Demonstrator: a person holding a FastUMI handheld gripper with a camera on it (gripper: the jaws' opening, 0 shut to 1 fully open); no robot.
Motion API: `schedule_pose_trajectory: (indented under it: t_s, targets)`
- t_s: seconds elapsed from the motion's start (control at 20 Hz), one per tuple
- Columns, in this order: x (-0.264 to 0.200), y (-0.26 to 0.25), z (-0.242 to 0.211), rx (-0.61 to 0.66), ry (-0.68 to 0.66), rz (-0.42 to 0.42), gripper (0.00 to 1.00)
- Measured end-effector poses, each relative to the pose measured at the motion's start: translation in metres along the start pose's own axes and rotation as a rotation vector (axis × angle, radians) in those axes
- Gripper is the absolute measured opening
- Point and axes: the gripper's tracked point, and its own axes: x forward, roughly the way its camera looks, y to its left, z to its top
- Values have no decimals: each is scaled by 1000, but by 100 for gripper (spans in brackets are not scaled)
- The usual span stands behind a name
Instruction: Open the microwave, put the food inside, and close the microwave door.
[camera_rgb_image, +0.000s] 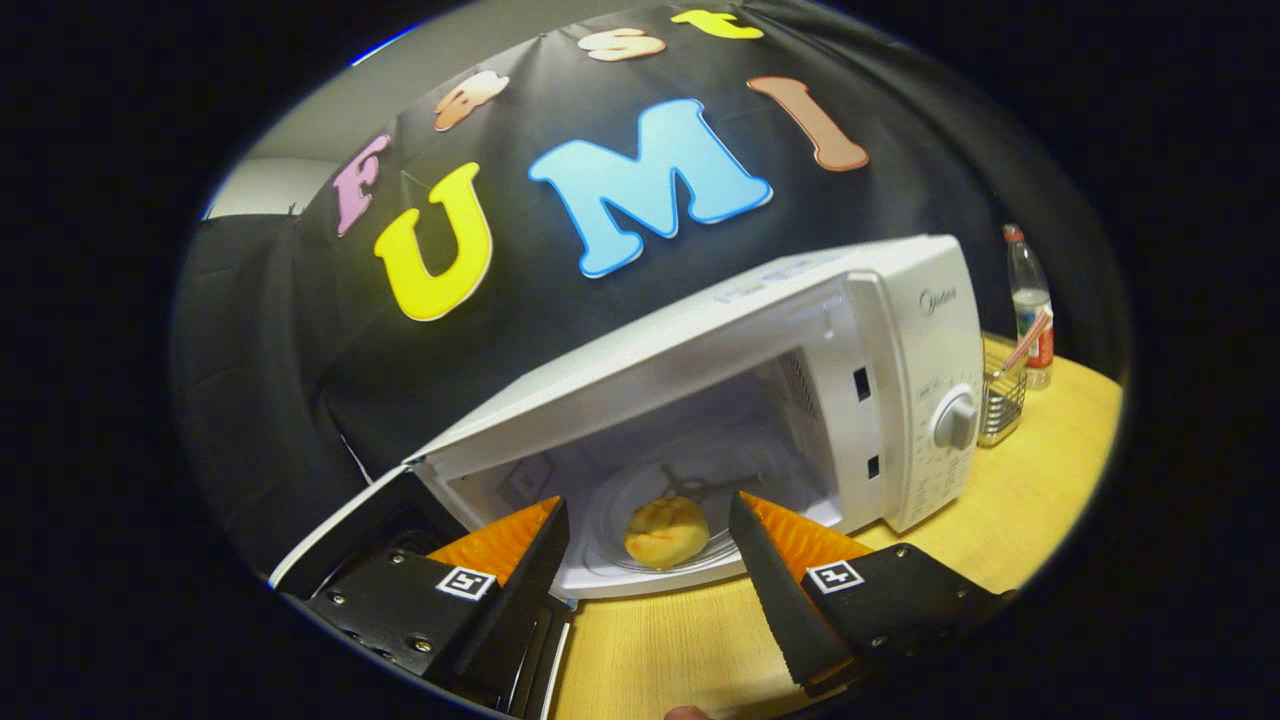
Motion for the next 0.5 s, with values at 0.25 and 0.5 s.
schedule_pose_trajectory:
  t_s: [0.25,0.5]
  targets:
    - [-70,19,35,-76,-46,32,97]
    - [-133,71,29,-159,-27,138,97]
